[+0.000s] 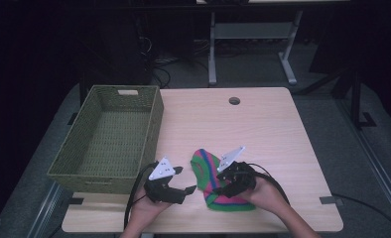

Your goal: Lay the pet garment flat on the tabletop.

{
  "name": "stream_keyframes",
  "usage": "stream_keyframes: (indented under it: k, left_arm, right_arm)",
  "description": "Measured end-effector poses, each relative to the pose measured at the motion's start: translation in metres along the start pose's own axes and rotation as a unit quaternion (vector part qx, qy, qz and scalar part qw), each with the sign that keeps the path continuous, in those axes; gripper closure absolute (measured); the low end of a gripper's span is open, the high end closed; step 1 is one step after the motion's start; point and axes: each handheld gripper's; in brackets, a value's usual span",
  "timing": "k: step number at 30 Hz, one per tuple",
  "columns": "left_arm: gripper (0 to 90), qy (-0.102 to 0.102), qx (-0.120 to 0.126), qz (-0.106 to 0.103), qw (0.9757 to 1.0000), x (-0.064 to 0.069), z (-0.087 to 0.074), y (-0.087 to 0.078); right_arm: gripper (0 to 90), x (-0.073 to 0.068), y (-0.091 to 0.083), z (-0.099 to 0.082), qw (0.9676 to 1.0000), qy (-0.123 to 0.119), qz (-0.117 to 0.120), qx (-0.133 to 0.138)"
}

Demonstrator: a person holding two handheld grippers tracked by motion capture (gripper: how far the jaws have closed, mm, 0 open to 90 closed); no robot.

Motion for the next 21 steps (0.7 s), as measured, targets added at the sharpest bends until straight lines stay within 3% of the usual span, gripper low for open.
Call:
stream_keyframes:
  k: [8, 21]
  left_arm:
    - [21.3, -0.001, -0.002, -0.005, 1.0000, 0.000, 0.000, 0.001]
    - [21.2, 0.000, -0.002, -0.006, 1.0000, 0.000, 0.000, 0.000]
  right_arm:
    - [56.0, 0.002, 0.015, 0.002, 0.9996, -0.005, 0.002, -0.027]
    - [65.8, -0.003, 0.020, 0.001, 0.9991, -0.022, -0.009, -0.035]
Point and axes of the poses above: each handheld gripper's, and its own axes: y roughly forward along the jaws, z roughly out of its top, x roughly to its right, and after that the axes turned 7 degrees about -z, right-handed
